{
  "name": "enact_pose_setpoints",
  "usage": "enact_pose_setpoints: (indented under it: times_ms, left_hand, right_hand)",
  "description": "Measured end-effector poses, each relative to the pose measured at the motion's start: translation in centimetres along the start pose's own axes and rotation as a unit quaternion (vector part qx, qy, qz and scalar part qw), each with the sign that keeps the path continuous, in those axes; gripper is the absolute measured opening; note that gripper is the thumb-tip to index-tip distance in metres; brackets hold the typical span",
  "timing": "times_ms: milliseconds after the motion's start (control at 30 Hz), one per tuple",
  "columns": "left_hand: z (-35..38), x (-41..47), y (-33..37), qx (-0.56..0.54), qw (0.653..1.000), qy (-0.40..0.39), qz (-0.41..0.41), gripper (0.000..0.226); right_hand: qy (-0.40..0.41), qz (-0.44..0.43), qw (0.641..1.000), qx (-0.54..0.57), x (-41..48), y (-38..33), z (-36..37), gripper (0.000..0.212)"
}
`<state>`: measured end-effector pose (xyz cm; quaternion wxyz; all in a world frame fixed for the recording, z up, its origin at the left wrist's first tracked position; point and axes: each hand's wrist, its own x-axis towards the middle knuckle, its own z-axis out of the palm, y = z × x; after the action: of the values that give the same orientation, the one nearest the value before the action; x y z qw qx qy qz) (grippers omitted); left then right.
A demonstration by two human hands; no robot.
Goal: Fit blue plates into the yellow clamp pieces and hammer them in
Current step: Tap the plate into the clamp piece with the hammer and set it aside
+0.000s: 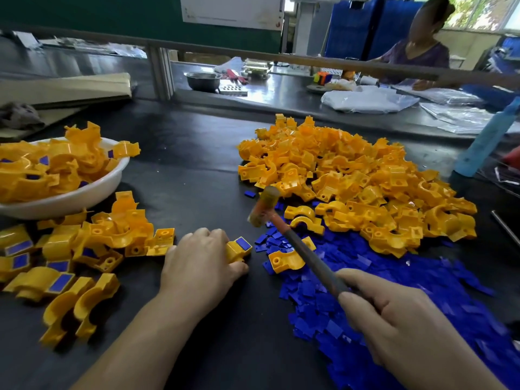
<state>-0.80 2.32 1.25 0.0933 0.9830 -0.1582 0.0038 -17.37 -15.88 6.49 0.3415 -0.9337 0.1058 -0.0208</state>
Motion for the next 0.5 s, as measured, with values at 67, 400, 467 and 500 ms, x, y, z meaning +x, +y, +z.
enact_pose_setpoints:
  times_ms: [67, 400, 467, 500]
  left_hand:
    - [0.2, 0.1, -0.1, -0.004, 1.000, 0.003, 0.004, 0.049]
    - [0.5, 0.2, 0.0, 0.009, 1.000, 0.023, 0.004, 0.046]
    - [0.5, 0.2, -0.1, 0.016, 1.000, 0.023, 0.004, 0.047]
    - [0.6, 0.3, -0.1, 0.017, 1.000, 0.024, 0.004, 0.048]
  right_hand:
    - [0.003, -0.014, 1.000, -0.022, -0.1, -0.4, 0.3, 0.013]
    - [-0.021, 0.002, 0.990, -0.142, 0.1, -0.7, 1.0, 0.023]
    - [0.004, -0.006, 0.992, -0.127, -0.2, -1.0, 0.8, 0.018]
    - [0.029, -0.014, 0.993, -0.112, -0.3, -1.1, 0.9, 0.015]
